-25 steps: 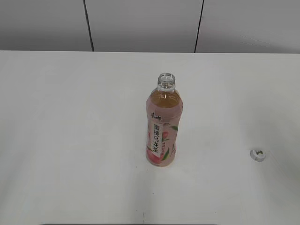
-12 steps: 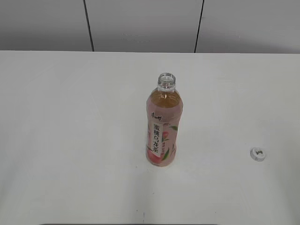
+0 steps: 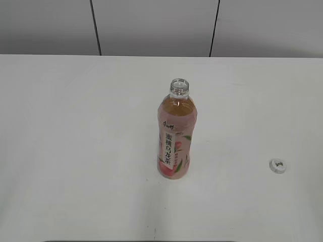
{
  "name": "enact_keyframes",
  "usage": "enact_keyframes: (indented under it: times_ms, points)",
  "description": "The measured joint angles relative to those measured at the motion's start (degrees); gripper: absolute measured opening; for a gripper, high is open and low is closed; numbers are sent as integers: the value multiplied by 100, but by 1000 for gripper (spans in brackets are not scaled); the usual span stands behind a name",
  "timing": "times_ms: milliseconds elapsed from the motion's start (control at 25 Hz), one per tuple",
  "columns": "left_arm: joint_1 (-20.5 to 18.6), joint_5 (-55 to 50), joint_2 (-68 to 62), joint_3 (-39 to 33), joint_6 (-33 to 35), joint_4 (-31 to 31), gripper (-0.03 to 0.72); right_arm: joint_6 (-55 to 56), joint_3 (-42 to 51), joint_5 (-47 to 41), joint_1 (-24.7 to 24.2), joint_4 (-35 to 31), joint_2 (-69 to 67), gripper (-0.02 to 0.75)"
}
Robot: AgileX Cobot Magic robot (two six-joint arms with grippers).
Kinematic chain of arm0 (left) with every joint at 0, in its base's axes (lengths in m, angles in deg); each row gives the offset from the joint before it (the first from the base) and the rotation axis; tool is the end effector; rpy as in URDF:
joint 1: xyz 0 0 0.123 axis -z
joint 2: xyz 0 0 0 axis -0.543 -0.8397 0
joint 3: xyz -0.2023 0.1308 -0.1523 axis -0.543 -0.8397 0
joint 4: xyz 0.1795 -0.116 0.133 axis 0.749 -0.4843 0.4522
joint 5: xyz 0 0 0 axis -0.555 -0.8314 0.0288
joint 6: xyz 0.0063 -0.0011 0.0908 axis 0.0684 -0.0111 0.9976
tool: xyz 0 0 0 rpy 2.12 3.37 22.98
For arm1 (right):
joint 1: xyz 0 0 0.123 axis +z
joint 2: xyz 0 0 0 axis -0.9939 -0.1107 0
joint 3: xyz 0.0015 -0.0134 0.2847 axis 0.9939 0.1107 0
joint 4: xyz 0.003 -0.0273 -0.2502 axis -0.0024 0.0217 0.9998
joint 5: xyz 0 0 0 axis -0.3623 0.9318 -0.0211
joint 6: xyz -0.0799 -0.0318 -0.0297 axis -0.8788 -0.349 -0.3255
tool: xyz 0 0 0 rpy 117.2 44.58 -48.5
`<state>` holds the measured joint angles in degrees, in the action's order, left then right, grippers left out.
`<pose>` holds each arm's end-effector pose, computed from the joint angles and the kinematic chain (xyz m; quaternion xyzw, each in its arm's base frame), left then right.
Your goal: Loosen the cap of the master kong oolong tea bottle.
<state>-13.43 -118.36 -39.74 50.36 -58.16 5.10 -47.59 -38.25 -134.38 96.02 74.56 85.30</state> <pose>-0.0102 0.0083 0.2968 0.1276 0.8157 -0.0745 0.5593 -0.0096 -0.0013 0.2769 -0.1438 0.8491 0.0295 0.5074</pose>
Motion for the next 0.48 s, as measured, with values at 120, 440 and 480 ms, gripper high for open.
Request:
enact_keyframes:
  times_ms: [120, 440, 480]
  points:
    - [0, 0, 0, 0, 0, 0, 406, 27, 5, 6, 0, 18, 0, 481]
    - [0, 5, 0, 0, 0, 5, 406, 33, 5, 39, 0, -7, 0, 481]
    - [0, 5, 0, 0, 0, 5, 406, 33, 5, 39, 0, -7, 0, 481]
